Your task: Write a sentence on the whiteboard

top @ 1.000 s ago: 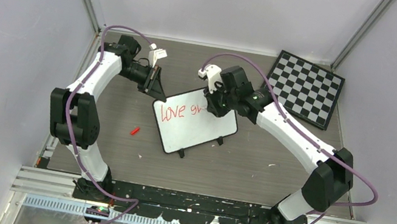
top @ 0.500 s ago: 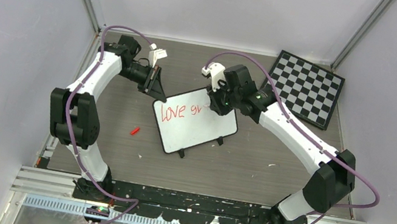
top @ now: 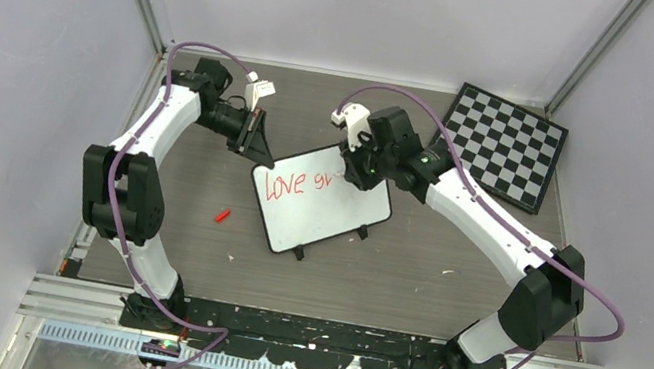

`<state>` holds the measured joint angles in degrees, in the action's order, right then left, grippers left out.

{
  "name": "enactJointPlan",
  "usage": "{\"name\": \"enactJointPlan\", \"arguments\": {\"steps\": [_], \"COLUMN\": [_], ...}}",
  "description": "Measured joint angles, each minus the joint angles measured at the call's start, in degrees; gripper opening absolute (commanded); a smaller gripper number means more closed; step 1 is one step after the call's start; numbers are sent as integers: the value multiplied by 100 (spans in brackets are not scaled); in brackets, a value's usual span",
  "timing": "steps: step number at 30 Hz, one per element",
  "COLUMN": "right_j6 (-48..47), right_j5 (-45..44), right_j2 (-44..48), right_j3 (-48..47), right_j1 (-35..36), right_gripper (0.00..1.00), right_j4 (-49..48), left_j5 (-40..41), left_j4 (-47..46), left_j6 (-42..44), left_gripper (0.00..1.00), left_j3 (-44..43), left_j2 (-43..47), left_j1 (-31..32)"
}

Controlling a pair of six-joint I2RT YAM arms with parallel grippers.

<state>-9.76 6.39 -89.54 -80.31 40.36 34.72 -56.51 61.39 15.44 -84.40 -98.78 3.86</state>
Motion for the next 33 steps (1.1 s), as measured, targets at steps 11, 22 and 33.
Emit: {"name": "enactJointPlan", "arguments": {"steps": [11, 22, 33], "right_j6": [-52, -146, -103], "right_j5": [37, 13, -2], "right_j2": [28, 46, -15], "right_j3": [225, 186, -173], "right_j1": [0, -177, -192], "right_gripper": [0, 0, 0], "right_j4": [31, 125, 83], "left_j5": [15, 9, -7], "left_j4": [-11, -15, -4], "left_j6": [0, -2, 0], "left_gripper": [0, 0, 0], "left_j3": [0, 0, 0], "left_j2": [0, 0, 0], "left_j1": [0, 4, 4]}}
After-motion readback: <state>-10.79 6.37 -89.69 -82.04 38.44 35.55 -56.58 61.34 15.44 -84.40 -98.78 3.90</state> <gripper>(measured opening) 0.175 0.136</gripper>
